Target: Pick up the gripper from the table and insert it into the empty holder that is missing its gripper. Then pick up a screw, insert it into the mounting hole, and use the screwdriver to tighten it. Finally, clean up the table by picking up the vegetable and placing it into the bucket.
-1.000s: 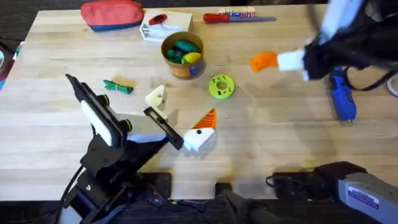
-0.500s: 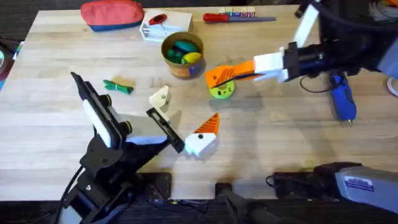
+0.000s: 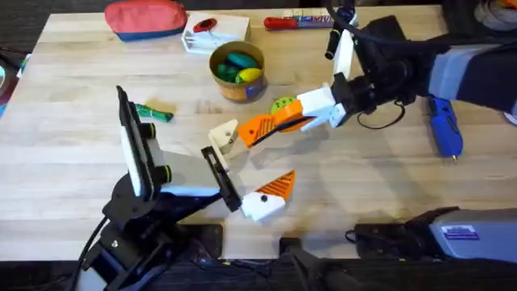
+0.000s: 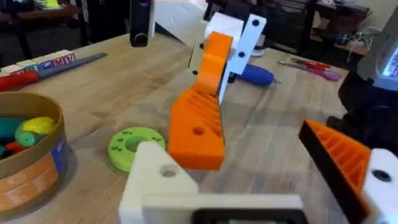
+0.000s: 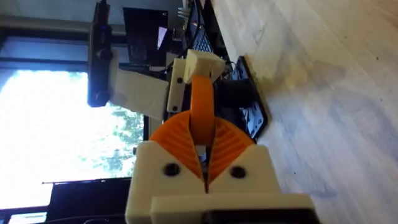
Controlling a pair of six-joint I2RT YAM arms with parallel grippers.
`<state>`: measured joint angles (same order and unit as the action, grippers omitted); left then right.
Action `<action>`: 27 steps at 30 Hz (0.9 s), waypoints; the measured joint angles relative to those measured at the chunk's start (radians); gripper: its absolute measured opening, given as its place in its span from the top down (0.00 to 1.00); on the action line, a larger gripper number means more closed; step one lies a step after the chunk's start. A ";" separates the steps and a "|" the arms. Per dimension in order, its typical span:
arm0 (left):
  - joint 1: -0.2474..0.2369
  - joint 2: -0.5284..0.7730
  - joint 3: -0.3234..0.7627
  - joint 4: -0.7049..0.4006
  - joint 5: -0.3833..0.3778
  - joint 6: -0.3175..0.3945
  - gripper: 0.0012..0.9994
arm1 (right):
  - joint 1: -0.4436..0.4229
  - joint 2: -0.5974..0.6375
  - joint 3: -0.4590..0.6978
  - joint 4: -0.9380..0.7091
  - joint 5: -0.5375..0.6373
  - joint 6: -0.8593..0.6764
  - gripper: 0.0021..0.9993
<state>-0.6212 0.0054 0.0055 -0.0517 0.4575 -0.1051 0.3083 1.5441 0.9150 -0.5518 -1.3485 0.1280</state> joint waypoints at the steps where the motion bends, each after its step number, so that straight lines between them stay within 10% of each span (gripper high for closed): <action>1: 0.000 0.000 0.000 0.000 0.004 0.000 0.01 | 0.001 0.006 0.000 0.002 -0.003 0.002 1.00; 27: 0.010 0.000 0.000 0.000 0.021 0.000 0.01 | 0.117 0.153 0.000 0.407 -0.073 0.323 1.00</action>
<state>-0.6109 0.0055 0.0055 -0.0513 0.4782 -0.1055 0.4251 1.6970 0.9146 -0.1452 -1.4220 0.4506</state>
